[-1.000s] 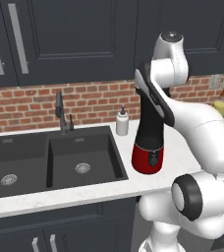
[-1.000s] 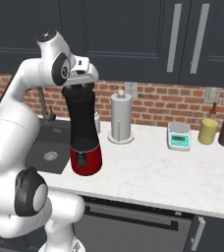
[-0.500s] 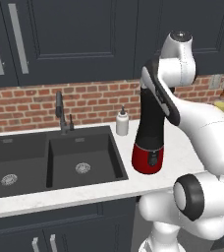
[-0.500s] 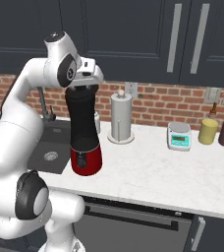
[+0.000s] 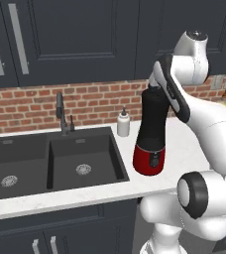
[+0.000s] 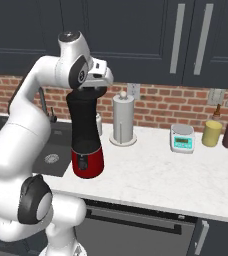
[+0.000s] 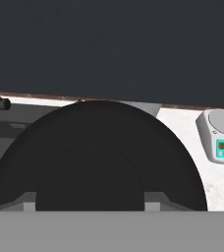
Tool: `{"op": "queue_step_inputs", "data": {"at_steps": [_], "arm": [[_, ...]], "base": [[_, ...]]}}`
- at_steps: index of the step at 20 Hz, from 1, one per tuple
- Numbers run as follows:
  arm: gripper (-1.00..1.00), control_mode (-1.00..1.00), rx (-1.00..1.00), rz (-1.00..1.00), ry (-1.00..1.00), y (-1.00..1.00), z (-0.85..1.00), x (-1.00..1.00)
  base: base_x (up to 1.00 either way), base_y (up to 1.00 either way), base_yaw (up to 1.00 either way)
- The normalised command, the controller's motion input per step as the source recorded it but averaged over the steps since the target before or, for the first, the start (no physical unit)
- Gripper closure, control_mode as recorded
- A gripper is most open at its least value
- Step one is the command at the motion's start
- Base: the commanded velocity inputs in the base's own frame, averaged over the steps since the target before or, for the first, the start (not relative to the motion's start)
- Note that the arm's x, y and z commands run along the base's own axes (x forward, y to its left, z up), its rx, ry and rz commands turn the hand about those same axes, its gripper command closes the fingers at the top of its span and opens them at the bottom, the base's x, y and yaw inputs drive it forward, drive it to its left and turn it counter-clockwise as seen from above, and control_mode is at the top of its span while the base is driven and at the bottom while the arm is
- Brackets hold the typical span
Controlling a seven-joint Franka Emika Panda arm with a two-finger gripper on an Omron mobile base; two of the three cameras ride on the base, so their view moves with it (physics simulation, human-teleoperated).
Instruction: Close the lid blender by securely placing the lid on top.
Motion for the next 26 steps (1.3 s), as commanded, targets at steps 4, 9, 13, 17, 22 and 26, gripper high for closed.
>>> {"op": "queue_step_inputs", "data": {"at_steps": [4,9,13,17,22,26], "arm": [[1.0,-1.0,0.0,0.0,0.0,0.03,-0.09,-0.01],[1.0,-1.0,0.0,0.0,0.0,0.23,-0.26,-0.11],[1.0,-1.0,0.0,0.0,0.0,0.3,-0.15,-0.03],[1.0,-1.0,0.0,0.0,0.0,0.2,-0.12,0.0],[1.0,-1.0,0.0,0.0,0.0,0.15,0.0,0.01],[1.0,-1.0,0.0,0.0,0.0,0.11,0.04,0.0]], "base": [[0.0,0.0,0.0],[0.0,0.0,0.0],[0.0,0.0,0.0],[0.0,0.0,0.0],[0.0,0.0,0.0],[0.0,0.0,0.0]]}}
